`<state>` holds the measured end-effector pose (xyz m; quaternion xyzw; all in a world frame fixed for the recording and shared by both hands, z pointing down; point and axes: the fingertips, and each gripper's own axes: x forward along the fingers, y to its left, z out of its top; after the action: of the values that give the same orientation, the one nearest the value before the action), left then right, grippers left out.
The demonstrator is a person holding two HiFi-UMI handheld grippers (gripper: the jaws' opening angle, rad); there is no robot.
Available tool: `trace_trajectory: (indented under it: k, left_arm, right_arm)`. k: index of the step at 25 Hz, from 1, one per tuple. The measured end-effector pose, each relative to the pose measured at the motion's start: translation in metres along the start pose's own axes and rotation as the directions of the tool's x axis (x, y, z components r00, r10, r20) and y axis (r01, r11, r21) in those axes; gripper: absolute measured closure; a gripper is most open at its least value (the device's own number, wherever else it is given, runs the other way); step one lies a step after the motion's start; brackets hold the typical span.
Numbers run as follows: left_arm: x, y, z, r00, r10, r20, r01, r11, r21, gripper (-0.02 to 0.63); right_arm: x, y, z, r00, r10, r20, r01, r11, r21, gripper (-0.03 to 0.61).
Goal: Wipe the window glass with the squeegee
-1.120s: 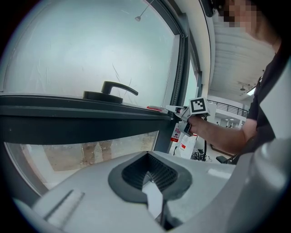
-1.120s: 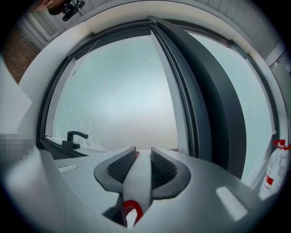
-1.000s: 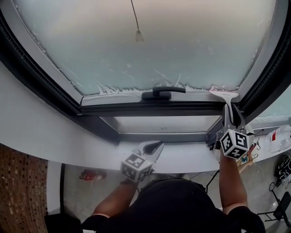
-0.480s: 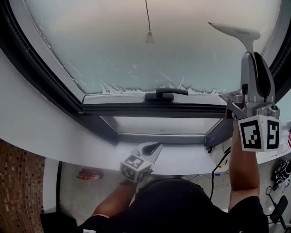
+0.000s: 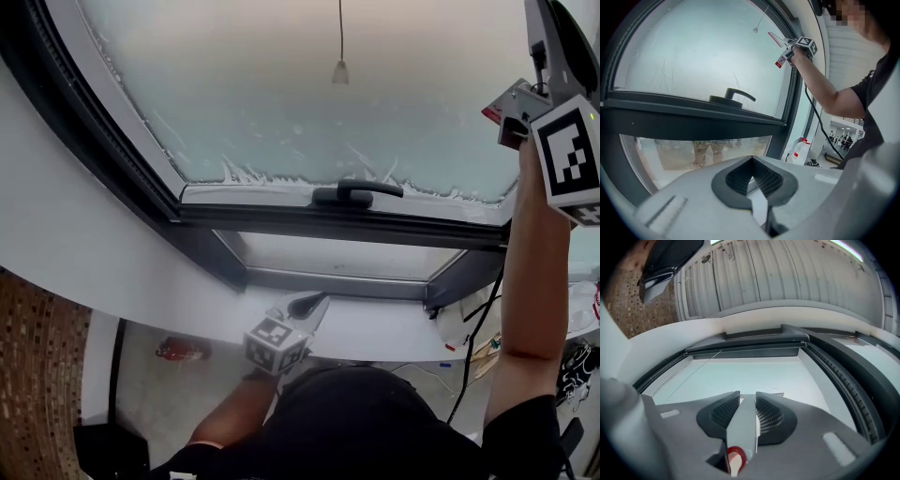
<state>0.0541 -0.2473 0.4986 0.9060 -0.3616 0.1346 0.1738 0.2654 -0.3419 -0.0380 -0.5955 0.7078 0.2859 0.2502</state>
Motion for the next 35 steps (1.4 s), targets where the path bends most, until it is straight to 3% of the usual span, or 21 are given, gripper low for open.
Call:
trace_trajectory:
  k: [6, 15, 20, 30, 35]
  left_arm:
    - [-0.005, 0.007, 0.0, 1.0, 0.011, 0.009, -0.011, 1.0, -0.012, 0.613]
    - [-0.003, 0.011, 0.003, 1.0, -0.004, 0.006, 0.004, 1.0, -0.002, 0.613]
    - [-0.002, 0.012, 0.004, 1.0, -0.019, 0.005, 0.019, 1.0, 0.008, 0.613]
    - [-0.012, 0.018, 0.0, 0.999, -0.038, 0.0, 0.038, 0.999, 0.009, 0.613]
    - [-0.021, 0.025, -0.007, 0.999, -0.048, -0.009, 0.048, 0.999, 0.011, 0.613]
  right_arm:
    - [-0.002, 0.004, -0.01, 0.999, -0.026, -0.026, 0.024, 0.999, -0.047, 0.449]
    - [-0.039, 0.035, -0.046, 0.996, 0.054, -0.078, -0.06, 0.994, -0.088, 0.449]
    - [-0.067, 0.042, -0.076, 0.989, 0.047, -0.143, -0.061, 0.994, -0.09, 0.449]
    - [-0.13, 0.049, -0.143, 0.956, -0.002, -0.292, -0.005, 1.0, -0.025, 0.449]
    - [-0.165, 0.058, -0.18, 0.925, -0.028, -0.378, 0.033, 0.999, 0.007, 0.449]
